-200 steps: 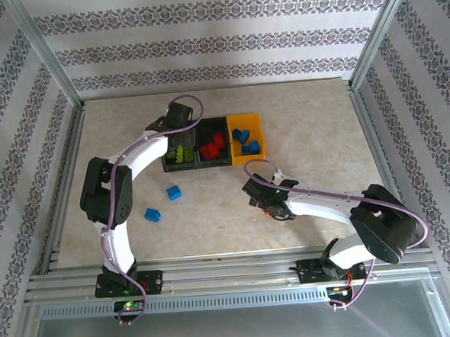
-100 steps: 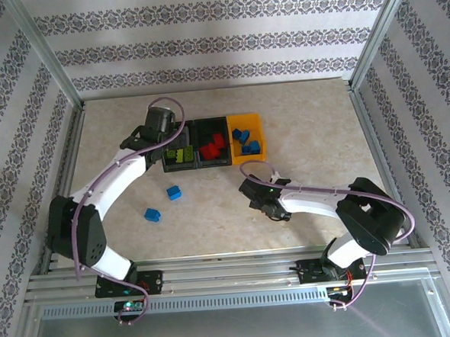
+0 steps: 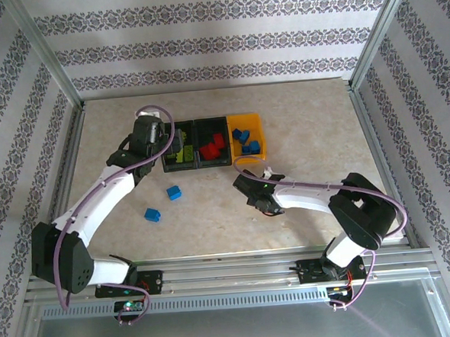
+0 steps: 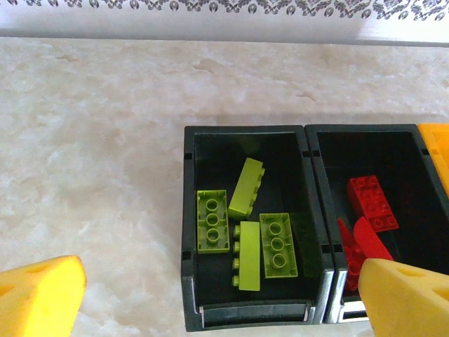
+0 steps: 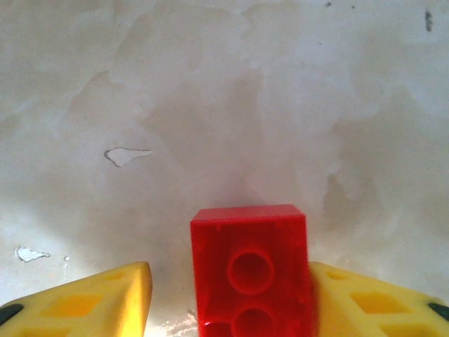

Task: Sort the legos into containers by color
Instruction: Pick up the lego from the bottom-center of the table.

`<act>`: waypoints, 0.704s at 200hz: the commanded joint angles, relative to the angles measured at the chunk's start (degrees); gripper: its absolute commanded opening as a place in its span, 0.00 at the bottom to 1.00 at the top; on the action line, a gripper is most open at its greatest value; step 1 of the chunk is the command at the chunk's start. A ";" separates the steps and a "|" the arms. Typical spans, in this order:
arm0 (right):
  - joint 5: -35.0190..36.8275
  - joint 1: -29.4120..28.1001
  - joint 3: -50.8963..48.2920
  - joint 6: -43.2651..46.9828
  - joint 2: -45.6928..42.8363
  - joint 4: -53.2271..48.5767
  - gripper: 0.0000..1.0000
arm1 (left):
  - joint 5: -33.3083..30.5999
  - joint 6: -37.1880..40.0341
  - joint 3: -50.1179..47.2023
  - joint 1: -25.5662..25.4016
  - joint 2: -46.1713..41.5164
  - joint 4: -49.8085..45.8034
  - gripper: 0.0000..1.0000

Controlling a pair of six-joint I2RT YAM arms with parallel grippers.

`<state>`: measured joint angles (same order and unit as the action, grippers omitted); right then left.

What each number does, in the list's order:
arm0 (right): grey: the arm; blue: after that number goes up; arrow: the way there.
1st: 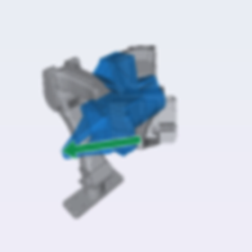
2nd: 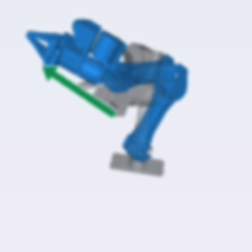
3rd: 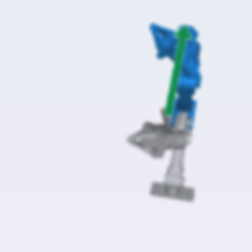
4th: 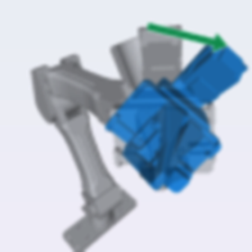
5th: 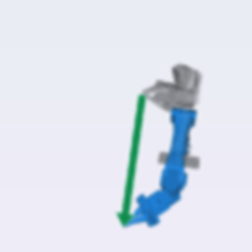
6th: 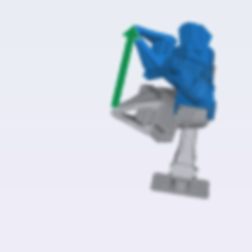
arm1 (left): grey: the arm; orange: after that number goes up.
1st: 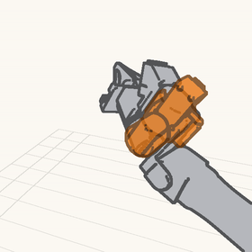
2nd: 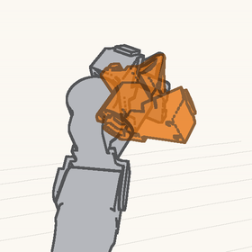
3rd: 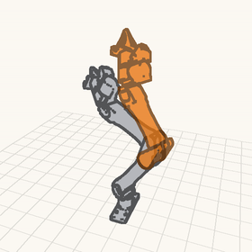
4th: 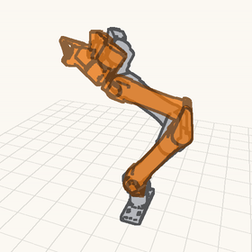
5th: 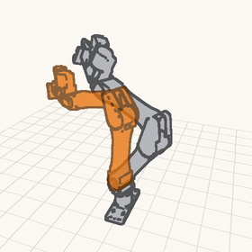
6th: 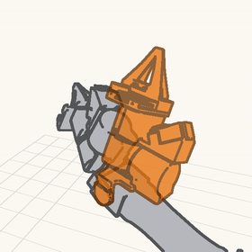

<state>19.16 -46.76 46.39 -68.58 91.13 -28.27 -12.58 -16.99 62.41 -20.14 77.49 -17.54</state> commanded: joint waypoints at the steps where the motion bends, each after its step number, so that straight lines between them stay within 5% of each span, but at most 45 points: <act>1: 0.51 -0.79 1.51 0.78 1.22 -0.73 0.53 | -1.31 -1.01 -1.44 0.63 -2.03 1.36 1.00; 82: -0.79 -0.87 3.60 7.14 1.20 0.44 0.23 | -1.94 -3.95 -7.40 2.26 -7.27 -1.09 1.00; 141: -0.04 -0.97 15.69 19.88 4.87 1.17 0.20 | -1.70 -7.43 -14.25 3.89 -13.31 -6.10 0.99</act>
<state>18.15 -47.05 56.16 -56.40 93.54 -27.70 -13.82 -21.71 51.00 -17.26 67.33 -19.57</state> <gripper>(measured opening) 0.294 0.997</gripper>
